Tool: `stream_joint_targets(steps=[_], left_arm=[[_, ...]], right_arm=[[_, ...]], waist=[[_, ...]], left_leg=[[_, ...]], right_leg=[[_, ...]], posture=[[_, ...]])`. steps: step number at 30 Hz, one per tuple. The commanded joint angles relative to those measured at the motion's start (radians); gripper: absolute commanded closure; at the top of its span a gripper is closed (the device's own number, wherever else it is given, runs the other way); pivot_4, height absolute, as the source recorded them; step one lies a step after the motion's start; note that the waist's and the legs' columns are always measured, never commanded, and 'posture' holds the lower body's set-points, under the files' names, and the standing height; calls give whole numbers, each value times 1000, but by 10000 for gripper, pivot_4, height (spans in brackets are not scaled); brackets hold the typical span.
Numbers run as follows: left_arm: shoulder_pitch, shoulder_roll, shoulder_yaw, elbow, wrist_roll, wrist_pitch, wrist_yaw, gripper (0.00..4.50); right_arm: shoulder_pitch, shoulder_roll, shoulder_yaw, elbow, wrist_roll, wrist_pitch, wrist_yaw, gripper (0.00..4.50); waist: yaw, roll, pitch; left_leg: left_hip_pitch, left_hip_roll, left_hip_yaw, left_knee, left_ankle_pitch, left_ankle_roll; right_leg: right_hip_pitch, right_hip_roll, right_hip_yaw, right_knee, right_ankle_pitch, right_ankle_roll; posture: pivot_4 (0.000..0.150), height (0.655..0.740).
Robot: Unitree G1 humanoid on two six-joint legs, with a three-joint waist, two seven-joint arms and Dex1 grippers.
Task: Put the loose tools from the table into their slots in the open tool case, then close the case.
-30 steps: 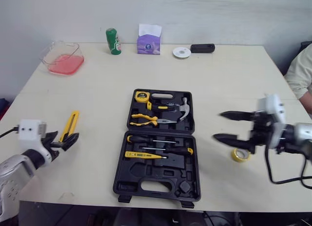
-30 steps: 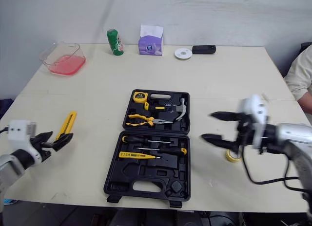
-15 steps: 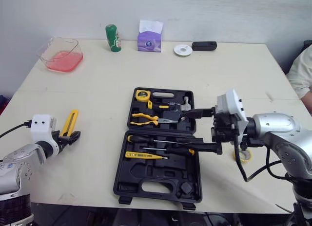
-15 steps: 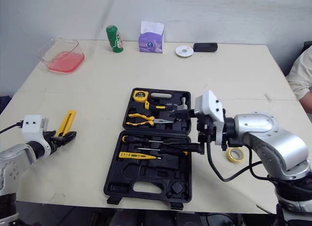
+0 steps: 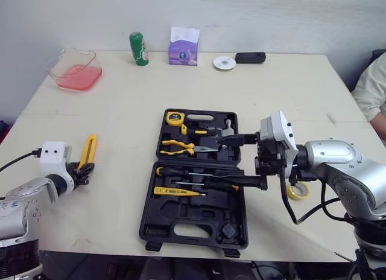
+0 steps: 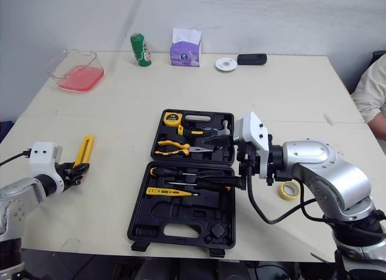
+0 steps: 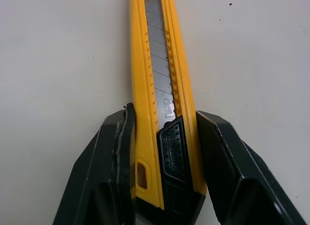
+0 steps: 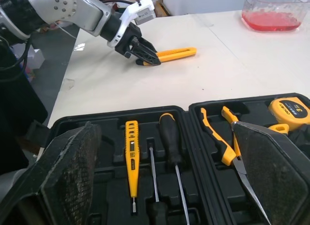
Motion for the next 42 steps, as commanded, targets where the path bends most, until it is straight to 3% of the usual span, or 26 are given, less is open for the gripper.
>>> stream_joint_targets(steps=[1, 6, 10, 18, 22, 31, 38, 40, 42], left_arm=[[-96, 55, -54, -196, -77, 1, -98, 30603], [-199, 183, -291, -302, -138, -17, -351, 30604], [-317, 222, -488, -358, -167, -64, -549, 30604], [-474, 196, -725, -319, -173, -9, -709, 30604], [-484, 173, -877, -294, -61, -91, -750, 30604], [-511, 153, -1018, -243, 67, -185, -847, 30604], [-510, 161, -1017, -232, 109, -193, -882, 30604], [-512, 162, -1019, -226, 125, -190, -883, 20447], [-518, 178, -1000, -238, 118, -178, -900, 13449]], right_arm=[[40, -45, -66, -46, 36, 27, 2, 0], [164, -139, -127, -89, 36, 21, 50, 0], [291, -222, -197, -126, 52, 39, 85, 0], [485, -253, -321, -237, 111, 78, 55, 0], [564, -244, -363, -295, 138, 91, 19, 0], [648, -254, -412, -334, 152, 98, -19, 0], [648, -254, -407, -338, 161, 92, -36, 0], [646, -260, -401, -329, 148, 85, -27, 0], [642, -266, -400, -322, 140, 78, -16, 0]], waist=[[11, -5, 3], [24, -4, 3], [22, -3, 4], [26, -5, 5], [27, -6, 5], [29, -9, 7], [26, -9, 7], [26, -9, 7], [27, -9, 7]], left_leg=[[-1, 0, 0, 0, 0, 0], [-4, -1, -1, 0, 0, 0], [-5, -1, 0, 0, 0, -1], [-3, 0, 1, 3, 2, 2], [-1, -2, 1, 5, 2, 4], [-1, -1, 2, 6, 3, 4], [-2, -1, 2, 9, 2, 5], [-1, -1, 2, 9, 2, 5], [-2, -1, 2, 10, 2, 5]], right_leg=[[-1, 0, 0, 0, 0, 0], [-1, -2, -3, -4, 0, 0], [0, -1, -2, -7, 0, 0], [0, 5, 0, -1, 0, 1], [3, 5, 2, 0, 1, 3], [3, 7, 3, 0, 1, 3], [3, 7, 4, 1, 1, 4], [3, 7, 4, 2, 1, 4], [3, 8, 4, 2, 1, 4]], posture=[[1500, 7244], [1500, 7244], [1500, 7244], [1500, 7244], [1500, 7244], [1500, 7244], [1500, 7244], [1500, 7244], [1500, 7244]])
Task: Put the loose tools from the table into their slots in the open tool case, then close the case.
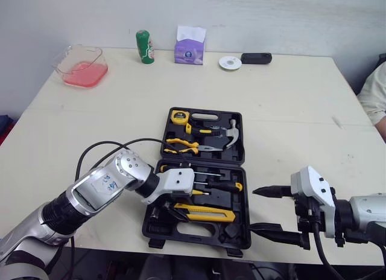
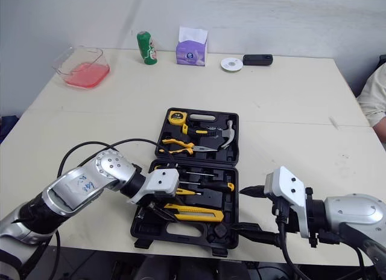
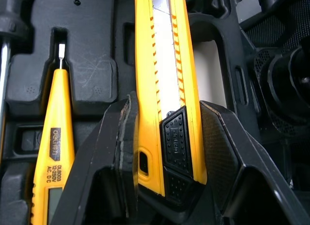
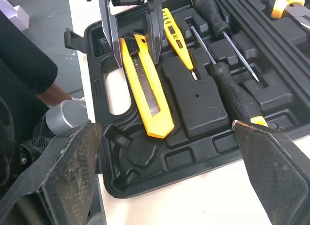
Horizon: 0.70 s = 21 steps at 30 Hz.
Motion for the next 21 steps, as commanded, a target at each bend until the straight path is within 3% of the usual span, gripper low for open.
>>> stream_joint_targets(steps=[1, 3, 8, 11, 14, 21], left_arm=[[-16, 26, 26, -25, 9, 22, -20, 8938], [-22, 35, 50, -37, -3, 29, -36, 84], [-12, -14, 152, -65, -91, 32, -42, 84], [70, -85, 224, -13, -111, -131, -37, 84], [161, -219, 305, 88, -133, -261, 19, 8383], [247, -228, 260, 142, -76, -393, -54, 42290]], right_arm=[[-10, -19, -15, -10, 1, -22, 18, 0], [-13, -20, -10, -6, -2, -29, 22, 0], [-17, -18, 5, -4, -13, -37, 26, 0], [-16, -18, 5, -3, -15, -39, 35, 0], [-13, -19, 13, 2, -30, -47, 47, 0], [-35, -10, 49, -1, -43, -52, 37, 0]], waist=[[1, 0, 0], [1, 0, 0], [1, 0, 0], [0, 0, 0], [1, 0, 0], [0, -1, 1]], left_leg=[[0, 0, 0, 1, 0, 0], [0, 0, 0, 2, 0, 0], [0, 0, 0, 4, 0, 0], [-1, 0, 0, 5, -1, 1], [0, 0, 0, 5, -1, 2], [0, 0, 0, 6, -1, 2]], right_leg=[[0, 0, 0, 0, 0, 0], [0, 0, 0, 1, 0, 0], [0, 0, 1, 3, 0, 1], [0, 0, 1, 3, -1, 1], [0, -1, 1, 4, -1, 1], [0, -2, 1, 5, -1, 1]], posture=[[1500, 7244], [1500, 7244], [1500, 7244], [1500, 7244], [1500, 7244], [1500, 7244]])
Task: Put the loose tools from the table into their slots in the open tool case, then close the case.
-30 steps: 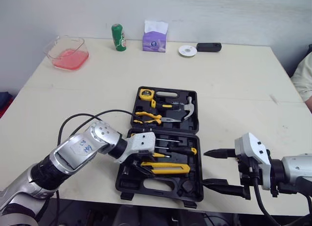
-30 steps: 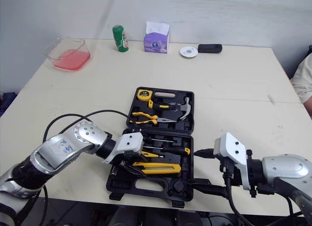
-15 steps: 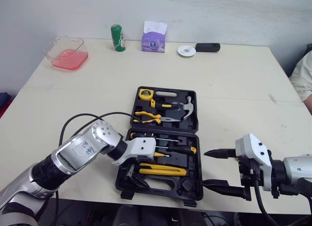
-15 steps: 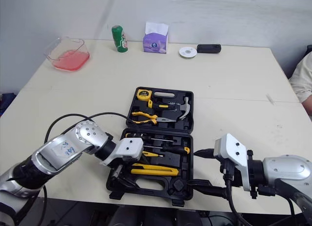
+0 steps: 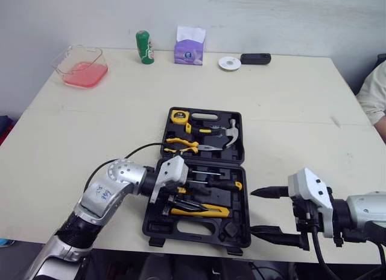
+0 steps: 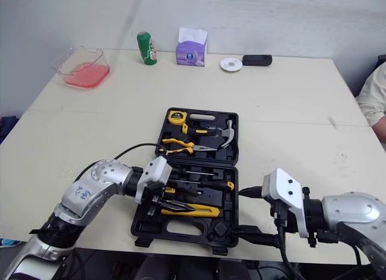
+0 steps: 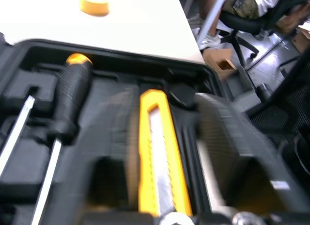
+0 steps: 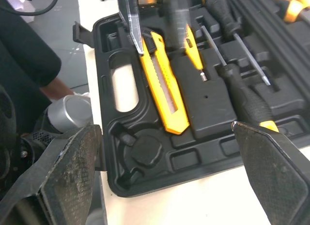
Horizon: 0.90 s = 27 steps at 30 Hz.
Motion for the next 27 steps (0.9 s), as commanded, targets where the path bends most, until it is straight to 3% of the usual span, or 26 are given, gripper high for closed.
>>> stream_joint_targets(steps=[1, 7, 17, 22, 27], left_arm=[[1, -2, -11, 20, 31, -44, -3, 44580], [9, 26, -66, 30, 98, -70, -26, 44580], [-3, 132, -265, 133, 423, -175, 4, 44580], [12, 110, -222, 89, 323, -149, -20, 44580], [28, 98, -147, 56, 214, -143, -51, 44580]], right_arm=[[-18, -3, 2, -10, 9, -13, -3, 0], [-31, -6, 9, -1, 7, -12, 2, 0], [-63, -1, 32, 11, 1, -15, -9, 0], [-53, -1, 27, 7, 0, -15, -9, 0], [-44, 3, 19, 15, -6, -19, -13, 0]], waist=[[1, 0, 0], [1, 0, 0], [-2, 1, -2], [-2, 3, -4], [-4, 3, -4]], left_leg=[[0, 0, 0, 0, 0, 0], [0, 0, 0, 0, 0, 1], [5, 0, 0, -1, -1, 1], [22, 1, 0, -15, -1, 1], [21, 3, -2, -16, -2, -1]], right_leg=[[0, 0, 0, 0, 0, 0], [0, -1, -1, -1, 0, 0], [6, -1, 0, -2, 0, 0], [29, -1, -2, -15, -1, -1], [28, -1, -4, -16, -1, -2]], posture=[[1500, 7244], [1500, 7244], [1500, 7244], [1500, 7244], [1500, 7244]])
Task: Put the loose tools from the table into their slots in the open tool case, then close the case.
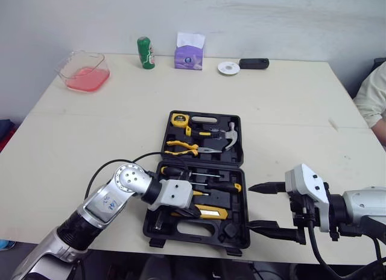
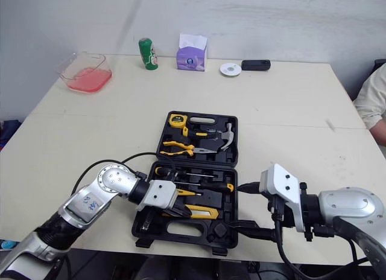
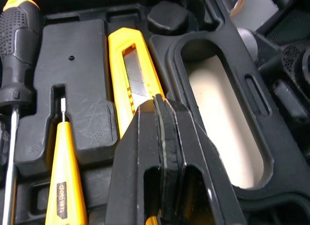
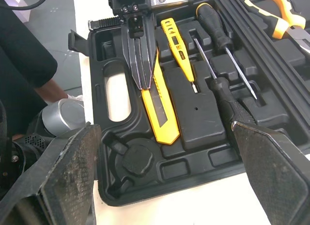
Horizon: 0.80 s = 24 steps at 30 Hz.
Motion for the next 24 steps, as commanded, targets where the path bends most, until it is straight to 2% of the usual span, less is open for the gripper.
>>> stream_joint_targets(steps=[1, 3, 5, 8, 11, 12, 15, 19, 24], left_arm=[[43, 9, 65, -3, -114, 97, -38, 41804], [53, 19, 244, -77, -345, 264, -17, 36485], [81, 46, 406, -118, -485, 379, 33, 28768], [130, 73, 551, -130, -560, 466, 113, 15484], [215, 103, 745, -49, -534, 465, 212, 2342], [241, 112, 781, -25, -505, 443, 234, 670], [330, 154, 866, 105, -370, 304, 284, 670], [376, 209, 954, 278, -373, 264, 224, 670], [340, 218, 980, 463, -305, 186, 292, 670]], right_arm=[[18, 11, -30, 2, -7, -20, -10, 0], [43, 53, -96, 48, -12, -21, -56, 0], [103, 82, -198, 93, -3, -7, -61, 0], [189, 111, -300, 150, -41, -37, -41, 0], [311, 143, -444, 272, -133, -102, -11, 0], [343, 149, -479, 306, -159, -130, 3, 0], [424, 161, -586, 433, -224, -209, 44, 0], [486, 157, -677, 607, -304, -314, 84, 0], [430, 120, -699, 779, -341, -389, 81, 0]], waist=[[0, 0, 0], [1, -1, 0], [2, -1, 2], [4, 0, 2], [4, 1, 2], [4, 0, 3], [4, -1, 3], [2, -1, 3], [0, 0, 4]], left_leg=[[-1, 0, 0, 0, 0, 0], [-6, 0, -1, 2, 0, -1], [-13, 0, -1, 6, 1, -1], [-19, -1, -3, 10, 1, -1], [-15, -2, -3, 10, 1, 0], [-13, -2, -3, 10, 0, 0], [-11, -2, -2, 7, 0, 0], [-5, -1, 2, -1, 0, 0], [-5, -1, 1, -2, -1, -2]], right_leg=[[-2, 0, -1, 0, 0, 0], [-12, 0, -1, 3, 0, 0], [-18, 0, -2, 7, 0, 0], [-22, -1, -4, 9, 0, 0], [-17, -2, -4, 8, 1, 1], [-15, -2, -4, 7, 0, 1], [-15, -2, -2, 6, 0, 1], [-14, -2, 0, 3, -1, -2], [-14, -4, 0, 1, -1, -3]], posture=[[1500, 7244], [1500, 7244], [1500, 7244], [1500, 7244], [1500, 7244], [1500, 7244], [1500, 7244], [1500, 7244], [1500, 7244]])
